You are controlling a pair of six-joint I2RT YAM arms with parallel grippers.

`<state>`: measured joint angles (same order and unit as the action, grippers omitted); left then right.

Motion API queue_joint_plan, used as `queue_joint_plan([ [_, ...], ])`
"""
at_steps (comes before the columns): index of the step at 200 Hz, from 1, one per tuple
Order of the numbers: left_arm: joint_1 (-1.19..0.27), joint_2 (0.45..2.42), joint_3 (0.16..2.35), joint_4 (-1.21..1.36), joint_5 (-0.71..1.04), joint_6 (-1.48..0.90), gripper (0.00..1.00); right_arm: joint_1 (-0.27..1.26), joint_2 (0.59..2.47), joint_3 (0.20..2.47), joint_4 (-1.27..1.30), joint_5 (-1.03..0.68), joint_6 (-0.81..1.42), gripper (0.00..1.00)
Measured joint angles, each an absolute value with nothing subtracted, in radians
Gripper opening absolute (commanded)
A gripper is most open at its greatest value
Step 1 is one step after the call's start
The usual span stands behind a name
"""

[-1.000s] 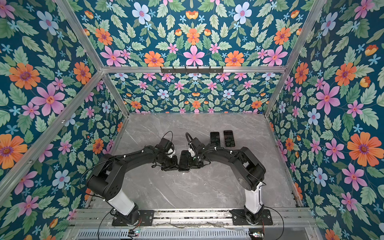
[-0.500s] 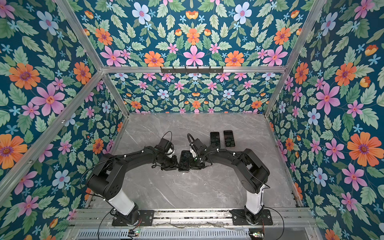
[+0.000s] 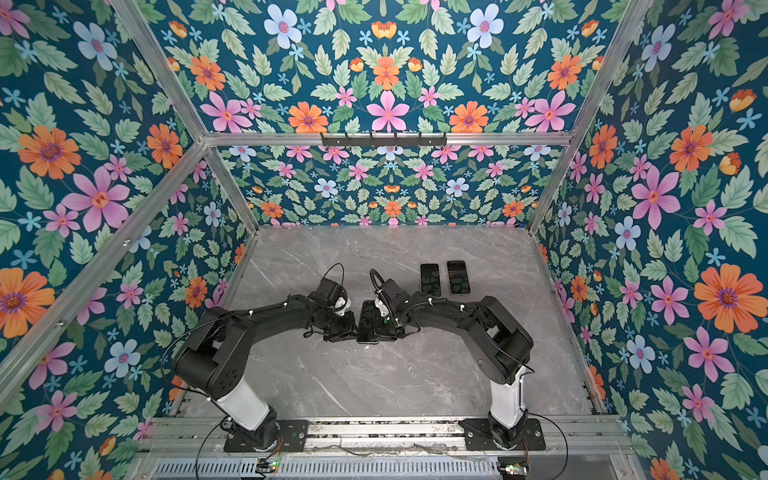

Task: Put the phone into the phone case
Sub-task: 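Keep pressing the phone edge into the case with both grippers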

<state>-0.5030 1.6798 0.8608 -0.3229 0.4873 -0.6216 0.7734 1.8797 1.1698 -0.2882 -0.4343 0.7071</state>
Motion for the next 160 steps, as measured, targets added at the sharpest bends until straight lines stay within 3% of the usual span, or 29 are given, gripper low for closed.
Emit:
queue_joint_plan([
  [62, -0.503, 1.674, 0.846, -0.295, 0.501, -0.627, 0.27, 0.776, 1.853, 1.180, -0.332, -0.381, 0.699, 0.20],
  [160, -0.503, 1.677, 0.831, -0.249, 0.534, -0.648, 0.30, 0.787, 1.874, 1.184, -0.378, -0.304, 0.688, 0.20],
])
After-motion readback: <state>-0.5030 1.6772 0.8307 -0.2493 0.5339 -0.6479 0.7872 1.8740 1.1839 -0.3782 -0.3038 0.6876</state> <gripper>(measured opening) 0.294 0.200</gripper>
